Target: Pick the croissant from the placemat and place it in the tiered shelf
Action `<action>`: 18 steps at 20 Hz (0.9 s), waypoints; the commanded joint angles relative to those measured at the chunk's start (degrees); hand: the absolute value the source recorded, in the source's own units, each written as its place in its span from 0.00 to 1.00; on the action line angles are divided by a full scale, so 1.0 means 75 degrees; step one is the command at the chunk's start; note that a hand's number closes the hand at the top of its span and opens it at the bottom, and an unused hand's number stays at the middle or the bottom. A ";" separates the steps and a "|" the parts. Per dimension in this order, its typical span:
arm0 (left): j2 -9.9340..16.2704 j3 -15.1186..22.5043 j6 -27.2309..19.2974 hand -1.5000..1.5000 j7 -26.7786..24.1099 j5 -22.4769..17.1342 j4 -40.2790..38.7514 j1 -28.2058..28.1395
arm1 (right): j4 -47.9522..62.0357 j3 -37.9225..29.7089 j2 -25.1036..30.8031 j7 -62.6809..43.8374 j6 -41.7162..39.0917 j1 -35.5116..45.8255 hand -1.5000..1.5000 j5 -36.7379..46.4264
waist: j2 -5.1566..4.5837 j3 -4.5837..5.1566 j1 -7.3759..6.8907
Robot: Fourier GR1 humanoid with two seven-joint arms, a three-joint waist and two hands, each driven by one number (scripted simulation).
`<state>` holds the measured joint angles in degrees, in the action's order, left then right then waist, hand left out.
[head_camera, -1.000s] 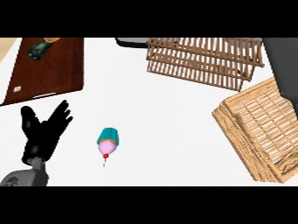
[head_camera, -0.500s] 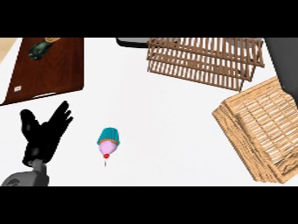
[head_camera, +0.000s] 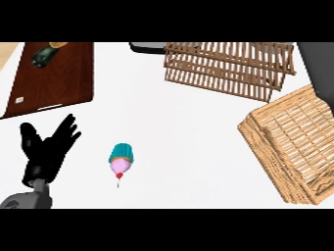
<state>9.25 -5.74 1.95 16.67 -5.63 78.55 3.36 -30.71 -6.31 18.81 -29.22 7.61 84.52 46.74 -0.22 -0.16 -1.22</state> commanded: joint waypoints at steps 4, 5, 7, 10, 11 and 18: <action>-0.0067 -0.0013 -0.0085 0.50 0.0183 -0.0006 0.0034 -0.0087 | -0.0051 -0.0935 -0.0006 0.0010 0.1229 -0.0132 0.00 -0.0636 | -0.0021 0.0022 -0.0011; 0.0291 -0.0268 0.0376 0.50 0.0162 -0.0332 -0.0023 0.0000 | -0.0120 -0.1033 -0.0006 -0.0041 0.1333 0.0085 0.00 -0.0713 | -0.0022 0.0024 -0.0027; -0.0079 -0.0009 -0.0054 0.50 0.0125 -0.0017 0.0080 -0.0139 | -0.0147 -0.1341 -0.0100 0.0040 0.1622 0.0115 0.00 -0.1011 | -0.0031 0.0022 -0.0061; -0.0170 0.0015 -0.0070 0.50 -0.0157 0.0092 -0.0508 0.0228 | -0.0229 -0.1739 -0.0041 0.0209 0.1578 0.0312 0.00 -0.1495 | -0.0042 0.0027 0.0022; 0.0067 -0.0017 0.0090 0.50 0.0112 0.0019 -0.0021 -0.0131 | -0.0354 -0.1847 -0.0095 0.0271 0.1914 0.0183 0.00 -0.1573 | -0.0016 0.0022 -0.0020; -0.0138 0.0029 -0.0124 0.50 0.0004 0.0166 -0.0346 0.0065 | -0.0837 -0.2348 0.0239 0.0375 0.3027 0.0009 0.00 -0.1879 | 0.0006 0.0025 0.0113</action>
<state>9.43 -6.43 2.46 16.79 -5.95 78.23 3.31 -35.01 -22.64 19.89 -26.66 25.46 85.29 33.12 -0.16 -0.15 -0.97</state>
